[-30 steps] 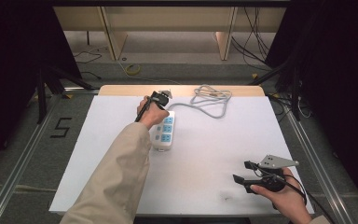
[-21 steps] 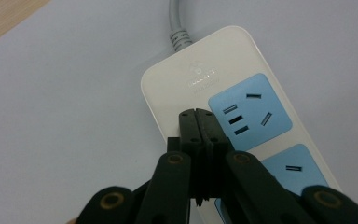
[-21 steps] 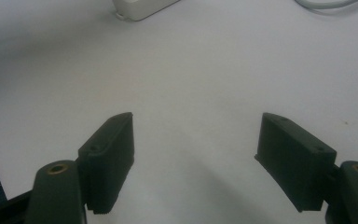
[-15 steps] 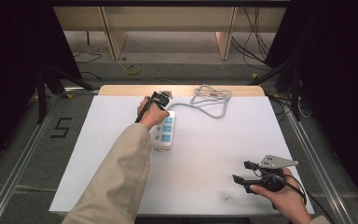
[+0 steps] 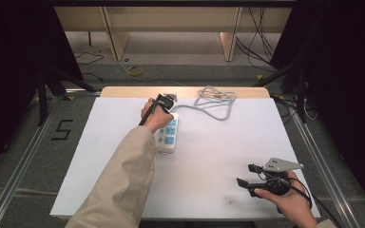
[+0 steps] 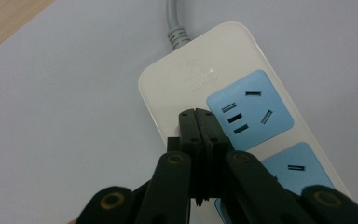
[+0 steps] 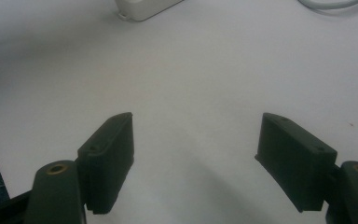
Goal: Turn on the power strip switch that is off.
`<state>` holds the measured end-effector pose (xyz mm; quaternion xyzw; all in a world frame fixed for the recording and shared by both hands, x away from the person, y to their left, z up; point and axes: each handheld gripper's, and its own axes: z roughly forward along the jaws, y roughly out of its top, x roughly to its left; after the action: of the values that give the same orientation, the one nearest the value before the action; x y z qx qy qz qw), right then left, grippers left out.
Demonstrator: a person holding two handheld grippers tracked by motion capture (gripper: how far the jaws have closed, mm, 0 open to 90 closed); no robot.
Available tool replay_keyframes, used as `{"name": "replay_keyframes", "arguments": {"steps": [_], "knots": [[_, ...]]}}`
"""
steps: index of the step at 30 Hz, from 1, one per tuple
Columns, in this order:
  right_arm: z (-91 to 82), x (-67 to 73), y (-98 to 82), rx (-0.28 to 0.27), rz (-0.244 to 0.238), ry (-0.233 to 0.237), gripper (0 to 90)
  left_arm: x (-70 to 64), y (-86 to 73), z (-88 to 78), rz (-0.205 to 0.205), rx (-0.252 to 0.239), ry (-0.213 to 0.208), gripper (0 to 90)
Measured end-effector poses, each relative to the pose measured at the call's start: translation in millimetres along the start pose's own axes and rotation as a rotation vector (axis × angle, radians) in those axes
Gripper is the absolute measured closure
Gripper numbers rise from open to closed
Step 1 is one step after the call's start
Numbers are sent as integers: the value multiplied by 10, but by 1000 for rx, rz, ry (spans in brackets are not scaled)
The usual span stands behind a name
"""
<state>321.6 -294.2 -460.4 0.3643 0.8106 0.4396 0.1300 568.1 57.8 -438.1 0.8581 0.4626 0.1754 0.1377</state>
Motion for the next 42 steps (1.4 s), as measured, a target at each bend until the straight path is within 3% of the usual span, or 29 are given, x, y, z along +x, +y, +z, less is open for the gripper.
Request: {"name": "replay_keyframes", "arguments": {"steps": [13, 19, 31, 42], "knots": [[-1, -6, -1, -1, 3, -2, 276, -11, -3, -4, 4, -4, 6, 898], [0, -8, -2, -3, 4, -2, 276, -20, -3, -18, 29, -17, 23, 897], [-3, -6, -1, -2, 4, -1, 276, -11, -15, -21, 5, -32, 15, 896], [-4, -5, 2, -7, 2, -2, 276, 16, -40, -132, -32, -85, 5, 895]]}}
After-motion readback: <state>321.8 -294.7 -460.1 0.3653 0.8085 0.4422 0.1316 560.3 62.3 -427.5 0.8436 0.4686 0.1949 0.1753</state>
